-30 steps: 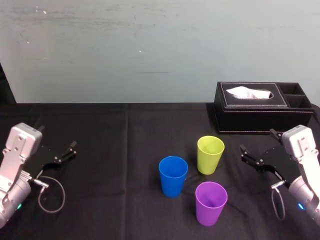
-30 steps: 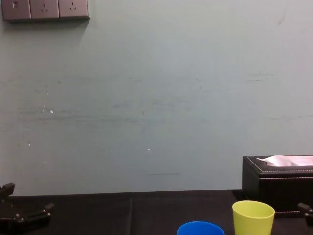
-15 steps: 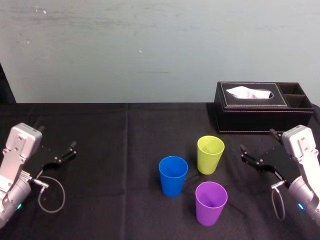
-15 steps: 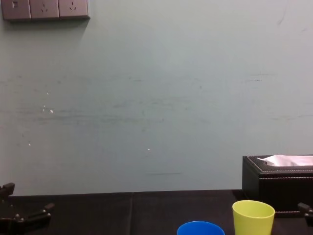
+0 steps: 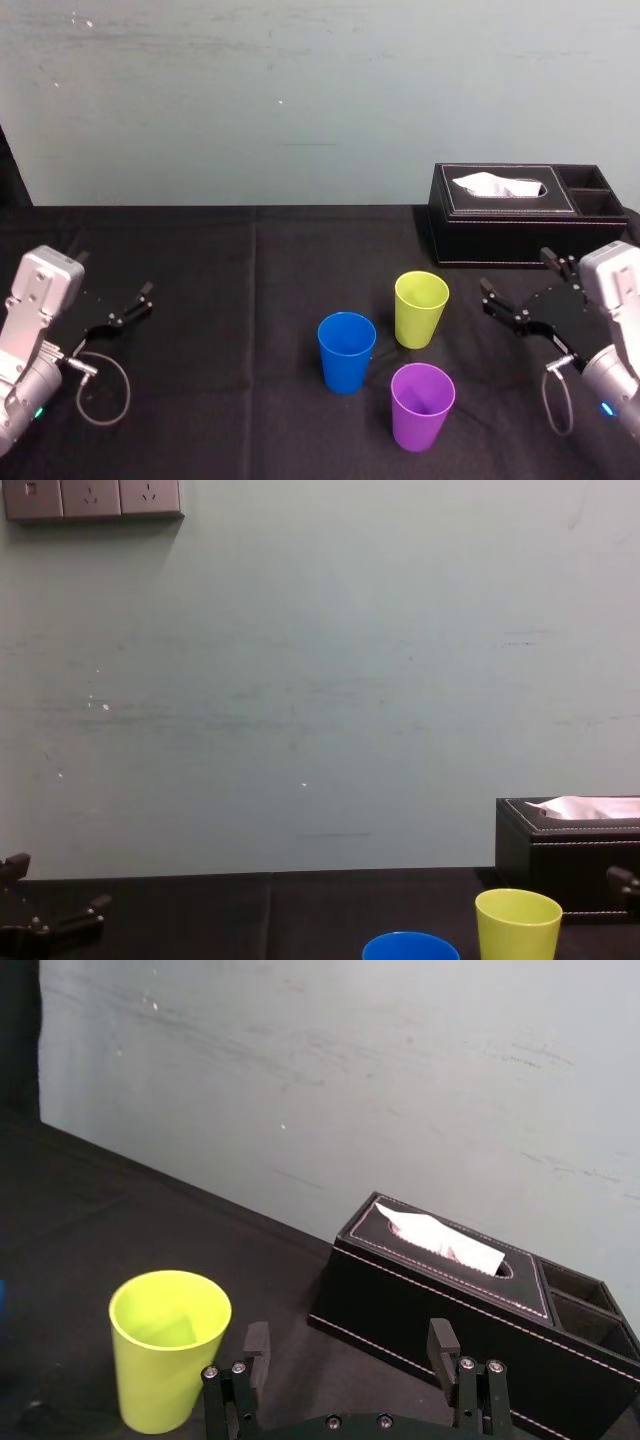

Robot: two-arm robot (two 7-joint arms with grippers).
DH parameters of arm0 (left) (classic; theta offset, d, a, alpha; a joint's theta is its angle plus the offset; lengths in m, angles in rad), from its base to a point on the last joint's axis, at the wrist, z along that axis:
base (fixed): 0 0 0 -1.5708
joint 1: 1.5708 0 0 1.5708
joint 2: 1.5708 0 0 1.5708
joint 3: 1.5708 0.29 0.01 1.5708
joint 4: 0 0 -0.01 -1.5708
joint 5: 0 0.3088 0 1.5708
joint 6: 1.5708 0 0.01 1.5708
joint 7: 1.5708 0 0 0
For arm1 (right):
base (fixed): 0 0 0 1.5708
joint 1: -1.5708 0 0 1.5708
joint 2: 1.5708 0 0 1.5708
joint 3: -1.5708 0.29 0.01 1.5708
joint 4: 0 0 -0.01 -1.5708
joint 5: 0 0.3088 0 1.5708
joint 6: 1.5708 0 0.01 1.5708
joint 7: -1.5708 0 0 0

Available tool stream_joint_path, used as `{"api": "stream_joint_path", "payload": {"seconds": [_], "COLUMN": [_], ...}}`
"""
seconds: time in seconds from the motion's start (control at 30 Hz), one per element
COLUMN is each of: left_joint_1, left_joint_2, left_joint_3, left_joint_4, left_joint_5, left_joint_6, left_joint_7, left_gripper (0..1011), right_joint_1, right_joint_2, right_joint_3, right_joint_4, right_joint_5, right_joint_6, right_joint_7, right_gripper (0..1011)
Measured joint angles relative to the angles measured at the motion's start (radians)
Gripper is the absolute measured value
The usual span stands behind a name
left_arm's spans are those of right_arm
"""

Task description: Stack the three plastic cups sequentially using one hand.

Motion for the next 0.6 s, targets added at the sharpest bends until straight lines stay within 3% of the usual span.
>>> {"api": "stream_joint_path", "payload": {"seconds": [0.27, 0.6], "left_joint_1": [0.0, 0.0], "left_joint_2": [0.0, 0.0], "left_joint_3": [0.0, 0.0], "left_joint_4": [0.0, 0.0], "left_joint_5": [0.0, 0.0], "left_joint_6": [0.0, 0.0], "left_joint_7": [0.0, 0.0], "left_gripper": [1000, 1000], "right_joint_1": [-0.092, -0.258], "right_joint_2": [0.041, 0.142], "right_joint_3": [0.061, 0.157], "right_joint_4": [-0.115, -0.274], "right_joint_5": [0.066, 0.177], "right_joint_6": [0.057, 0.133], "right_joint_7": [0.036, 0.123], "right_gripper": [1003, 1003]}}
